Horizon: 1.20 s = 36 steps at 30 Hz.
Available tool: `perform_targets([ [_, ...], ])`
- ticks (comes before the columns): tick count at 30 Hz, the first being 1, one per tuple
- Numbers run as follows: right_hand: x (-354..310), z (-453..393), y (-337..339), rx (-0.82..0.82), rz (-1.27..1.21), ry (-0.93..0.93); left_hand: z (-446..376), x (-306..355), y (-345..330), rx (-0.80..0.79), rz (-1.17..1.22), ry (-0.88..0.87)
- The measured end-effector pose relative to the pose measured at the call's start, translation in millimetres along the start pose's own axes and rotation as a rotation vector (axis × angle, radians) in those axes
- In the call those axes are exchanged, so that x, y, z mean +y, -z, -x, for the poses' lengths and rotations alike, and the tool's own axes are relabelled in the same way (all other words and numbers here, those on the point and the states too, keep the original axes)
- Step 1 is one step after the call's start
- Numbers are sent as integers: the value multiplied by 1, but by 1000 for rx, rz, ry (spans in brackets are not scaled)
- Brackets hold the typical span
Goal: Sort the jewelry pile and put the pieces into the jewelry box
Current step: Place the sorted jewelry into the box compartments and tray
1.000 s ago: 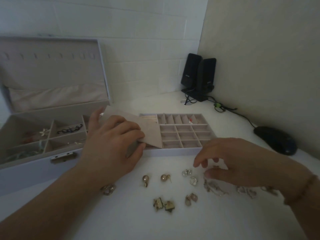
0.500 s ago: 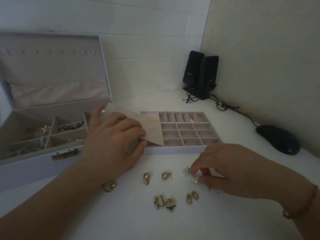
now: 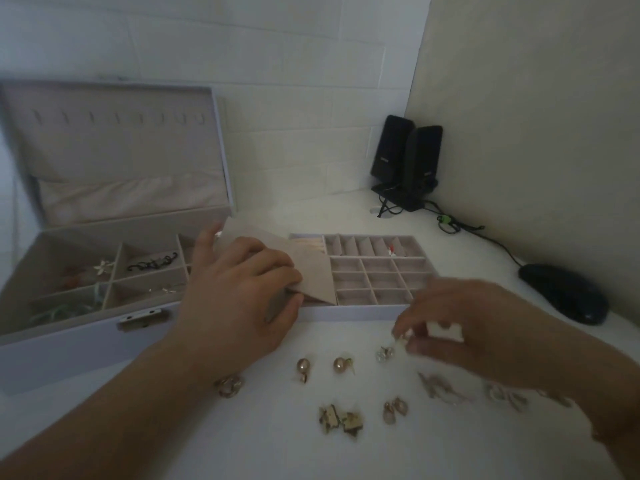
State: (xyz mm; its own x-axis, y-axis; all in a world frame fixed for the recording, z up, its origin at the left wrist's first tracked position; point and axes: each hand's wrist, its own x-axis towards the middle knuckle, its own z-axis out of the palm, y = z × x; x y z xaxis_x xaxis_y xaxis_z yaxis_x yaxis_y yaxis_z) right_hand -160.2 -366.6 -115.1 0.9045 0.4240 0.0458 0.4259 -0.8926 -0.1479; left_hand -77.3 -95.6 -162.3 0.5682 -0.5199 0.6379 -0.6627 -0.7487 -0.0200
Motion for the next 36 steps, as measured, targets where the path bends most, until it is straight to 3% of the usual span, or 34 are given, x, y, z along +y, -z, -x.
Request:
perform_targets([
  [4,30,-41,16,261,-115,-86,0,0,1,-9,-3,-4],
  [6,49,-72,12,290,-54,-117,0,-1,0,-16,-1,0],
  [11,74,-122,6,180,313,-121,-1,-1,1,-21,12,1],
  [15,83,-129,0,47,443,-28,0,-2,1,-8,22,-4],
  [24,85,-121,-7,147,199,-183,0,-2,0,-8,23,1],
  [27,64,-98,2,243,-3,-69,0,-2,0,-4,22,1],
  [29,33,-72,11,131,-54,18,0,-1,0,3,26,2],
  [33,-14,-39,10,-259,224,22,0,-1,0,12,22,1],
  [36,-21,-34,-6,-326,295,66,1,-1,0,17,14,-1],
])
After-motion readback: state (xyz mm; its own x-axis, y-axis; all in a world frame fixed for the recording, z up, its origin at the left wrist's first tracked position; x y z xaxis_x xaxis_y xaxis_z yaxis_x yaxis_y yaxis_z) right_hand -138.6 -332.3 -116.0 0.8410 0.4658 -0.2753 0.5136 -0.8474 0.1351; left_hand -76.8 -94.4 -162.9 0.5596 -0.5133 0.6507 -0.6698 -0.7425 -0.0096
